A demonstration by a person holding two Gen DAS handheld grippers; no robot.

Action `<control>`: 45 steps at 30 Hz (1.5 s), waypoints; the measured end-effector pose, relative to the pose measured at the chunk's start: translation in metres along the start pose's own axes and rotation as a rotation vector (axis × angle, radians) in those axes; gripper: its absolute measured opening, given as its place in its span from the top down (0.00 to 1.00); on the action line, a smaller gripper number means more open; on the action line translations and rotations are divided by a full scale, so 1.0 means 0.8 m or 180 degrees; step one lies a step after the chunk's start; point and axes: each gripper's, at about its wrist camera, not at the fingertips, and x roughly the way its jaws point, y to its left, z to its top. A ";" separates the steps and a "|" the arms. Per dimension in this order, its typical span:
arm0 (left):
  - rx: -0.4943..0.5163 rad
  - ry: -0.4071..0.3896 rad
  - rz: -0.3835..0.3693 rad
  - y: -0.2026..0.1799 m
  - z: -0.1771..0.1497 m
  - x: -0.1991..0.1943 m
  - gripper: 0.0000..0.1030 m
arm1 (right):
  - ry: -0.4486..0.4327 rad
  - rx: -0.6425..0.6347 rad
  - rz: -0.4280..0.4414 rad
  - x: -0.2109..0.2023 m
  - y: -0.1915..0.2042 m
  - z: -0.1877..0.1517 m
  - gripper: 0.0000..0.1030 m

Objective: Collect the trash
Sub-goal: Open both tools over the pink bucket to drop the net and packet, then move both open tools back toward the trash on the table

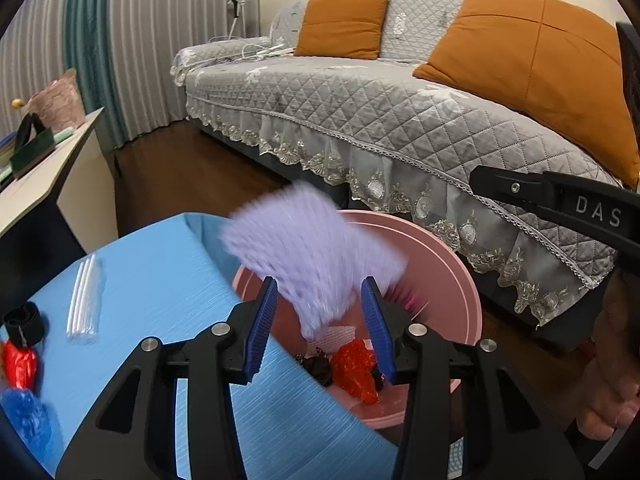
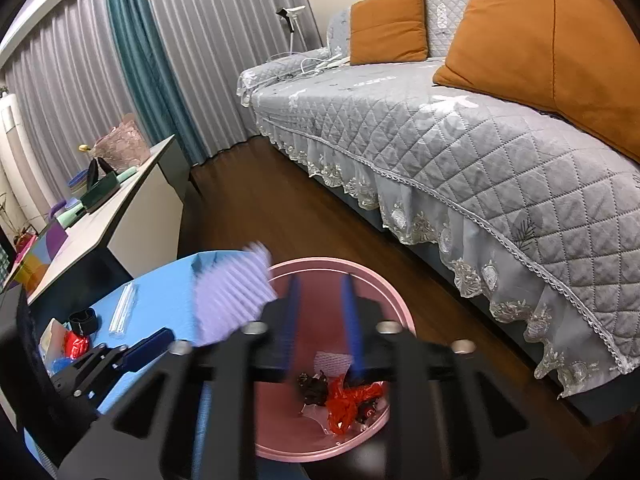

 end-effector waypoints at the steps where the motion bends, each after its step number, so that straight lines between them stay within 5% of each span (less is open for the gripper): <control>1: -0.0026 -0.0007 0.0019 0.004 -0.001 -0.004 0.58 | -0.0007 0.0000 -0.0008 -0.001 0.000 0.000 0.65; 27: -0.0492 -0.0527 0.0627 0.080 -0.031 -0.215 0.58 | -0.0238 -0.0441 0.0461 -0.085 0.093 -0.022 0.65; 45: -0.0891 -0.0536 0.0946 0.139 -0.093 -0.251 0.58 | -0.0200 -0.0731 0.0640 -0.094 0.148 -0.046 0.65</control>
